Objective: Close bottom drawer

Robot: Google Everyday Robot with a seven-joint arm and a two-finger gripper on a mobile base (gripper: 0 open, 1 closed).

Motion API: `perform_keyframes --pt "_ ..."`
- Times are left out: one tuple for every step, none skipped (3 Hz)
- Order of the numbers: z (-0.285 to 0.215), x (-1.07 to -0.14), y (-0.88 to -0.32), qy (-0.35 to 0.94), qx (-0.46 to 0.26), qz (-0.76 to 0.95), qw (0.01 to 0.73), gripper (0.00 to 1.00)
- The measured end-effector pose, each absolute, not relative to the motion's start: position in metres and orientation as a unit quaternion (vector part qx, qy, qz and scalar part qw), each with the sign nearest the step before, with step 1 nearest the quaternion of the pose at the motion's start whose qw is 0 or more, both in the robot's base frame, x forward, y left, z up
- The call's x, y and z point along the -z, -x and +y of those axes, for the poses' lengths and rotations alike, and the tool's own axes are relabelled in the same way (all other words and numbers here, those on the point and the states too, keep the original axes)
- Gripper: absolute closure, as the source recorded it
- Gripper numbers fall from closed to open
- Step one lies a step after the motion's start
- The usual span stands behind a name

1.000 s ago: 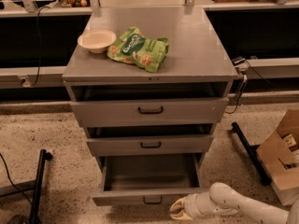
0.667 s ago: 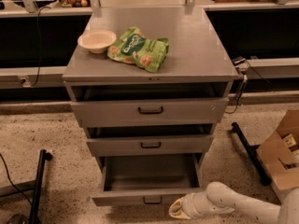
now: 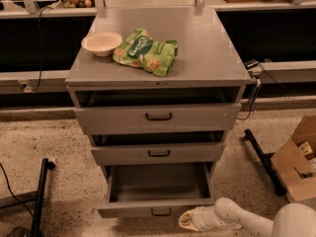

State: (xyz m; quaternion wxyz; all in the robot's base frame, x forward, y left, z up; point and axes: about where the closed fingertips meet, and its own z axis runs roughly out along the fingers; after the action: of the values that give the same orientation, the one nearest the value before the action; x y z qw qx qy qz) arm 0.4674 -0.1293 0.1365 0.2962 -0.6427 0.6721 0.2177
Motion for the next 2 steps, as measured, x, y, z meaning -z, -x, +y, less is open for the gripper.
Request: perform_keyframes --pt "-0.1347 -0.114 -0.4765 0.639 -0.204 0.671 0.315 1.0" --pt "-0.1407 -0.1099 -0.484 0.635 -0.182 0.672 0.335 1.0"
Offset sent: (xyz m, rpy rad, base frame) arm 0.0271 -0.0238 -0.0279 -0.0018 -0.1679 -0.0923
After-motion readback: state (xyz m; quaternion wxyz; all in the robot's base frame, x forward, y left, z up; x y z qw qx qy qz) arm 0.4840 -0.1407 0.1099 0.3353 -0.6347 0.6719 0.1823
